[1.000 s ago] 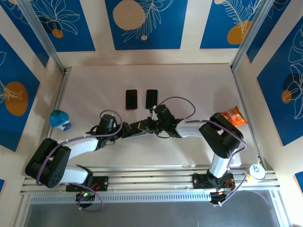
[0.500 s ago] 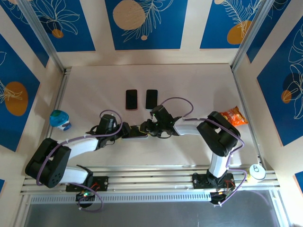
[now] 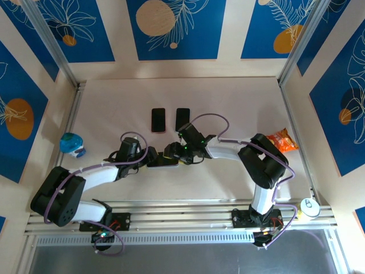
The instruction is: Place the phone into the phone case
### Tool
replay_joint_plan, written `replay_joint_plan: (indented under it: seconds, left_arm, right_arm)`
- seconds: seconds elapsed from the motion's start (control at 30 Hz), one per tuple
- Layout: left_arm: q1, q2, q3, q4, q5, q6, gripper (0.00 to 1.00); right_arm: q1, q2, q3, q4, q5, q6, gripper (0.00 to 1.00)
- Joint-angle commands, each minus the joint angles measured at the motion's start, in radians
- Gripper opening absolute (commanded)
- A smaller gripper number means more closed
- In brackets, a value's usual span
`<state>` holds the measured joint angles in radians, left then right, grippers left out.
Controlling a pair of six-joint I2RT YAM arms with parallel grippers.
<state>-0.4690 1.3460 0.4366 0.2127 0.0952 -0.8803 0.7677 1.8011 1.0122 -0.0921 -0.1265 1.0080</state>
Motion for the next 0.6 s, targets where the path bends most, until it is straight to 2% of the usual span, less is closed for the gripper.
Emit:
replay_joint_plan:
  seconds: [0.0, 0.23, 0.5, 0.57]
  left_arm:
    - [-0.002, -0.014, 0.028, 0.028, -0.024, 0.043, 0.66]
    - [-0.003, -0.063, 0.036, -0.017, -0.038, 0.072, 0.66]
    - [-0.013, -0.106, 0.029, -0.033, -0.028, 0.063, 0.65]
    - [-0.021, -0.11, 0.028, -0.032, -0.023, 0.056, 0.64]
  right_arm:
    - [0.009, -0.011, 0.046, -0.154, 0.036, -0.02, 0.7]
    - [0.01, -0.042, 0.096, -0.272, 0.07, -0.034, 0.72]
    - [0.005, -0.105, 0.077, -0.275, 0.09, -0.054, 0.73]
    - [0.005, -0.115, 0.061, -0.253, 0.093, -0.065, 0.69]
